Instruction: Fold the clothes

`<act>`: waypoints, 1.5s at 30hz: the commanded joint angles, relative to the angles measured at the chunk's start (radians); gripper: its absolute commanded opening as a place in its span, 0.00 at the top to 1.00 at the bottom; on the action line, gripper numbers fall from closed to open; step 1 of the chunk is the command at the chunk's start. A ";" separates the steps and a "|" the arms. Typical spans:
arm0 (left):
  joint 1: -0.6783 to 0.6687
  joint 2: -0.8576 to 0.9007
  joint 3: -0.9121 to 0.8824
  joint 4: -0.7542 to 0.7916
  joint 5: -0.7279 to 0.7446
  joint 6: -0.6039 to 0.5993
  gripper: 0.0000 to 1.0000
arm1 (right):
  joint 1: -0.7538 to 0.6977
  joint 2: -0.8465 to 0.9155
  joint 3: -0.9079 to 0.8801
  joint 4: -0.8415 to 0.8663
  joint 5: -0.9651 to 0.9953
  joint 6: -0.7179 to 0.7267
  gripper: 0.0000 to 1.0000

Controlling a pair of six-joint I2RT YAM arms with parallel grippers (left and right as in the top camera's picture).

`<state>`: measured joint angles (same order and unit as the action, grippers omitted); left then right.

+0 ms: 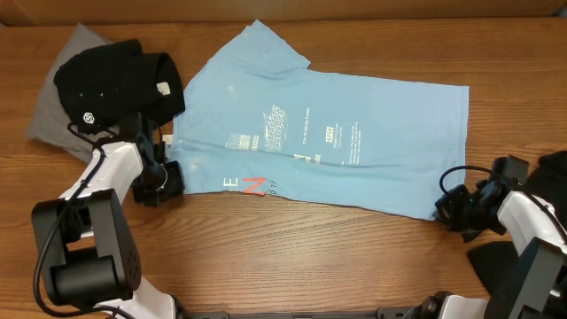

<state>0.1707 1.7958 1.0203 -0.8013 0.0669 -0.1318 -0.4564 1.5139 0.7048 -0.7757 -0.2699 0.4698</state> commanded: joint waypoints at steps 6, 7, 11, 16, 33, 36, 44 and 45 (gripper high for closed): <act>-0.001 0.008 -0.053 -0.011 0.008 0.012 0.96 | -0.097 -0.009 -0.009 -0.091 0.007 0.005 0.96; -0.001 0.008 -0.052 -0.028 0.008 0.012 0.96 | -0.109 -0.009 -0.009 -0.103 0.007 0.001 0.96; 0.000 -0.003 -0.044 -0.143 0.000 0.011 0.96 | -0.150 -0.011 -0.007 -0.151 0.007 -0.052 0.96; 0.011 -0.042 -0.043 -0.299 0.001 -0.040 0.96 | -0.158 -0.014 0.010 -0.215 0.035 -0.077 0.96; 0.078 -0.199 -0.043 -0.399 -0.122 -0.075 0.95 | -0.163 -0.023 0.019 -0.248 0.135 -0.048 0.89; 0.077 -0.199 -0.038 -0.403 -0.106 -0.075 0.91 | -0.163 -0.033 0.031 -0.259 0.115 -0.055 0.72; 0.077 -0.199 0.153 -0.502 -0.077 -0.066 0.67 | -0.163 -0.195 0.185 -0.291 0.089 -0.051 0.37; 0.076 -0.199 0.203 -0.507 -0.032 -0.039 0.67 | -0.161 -0.211 0.212 -0.287 0.061 -0.057 0.34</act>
<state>0.2428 1.6157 1.1053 -1.3018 -0.0227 -0.1955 -0.6151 1.3674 0.8288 -1.0695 -0.1646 0.4206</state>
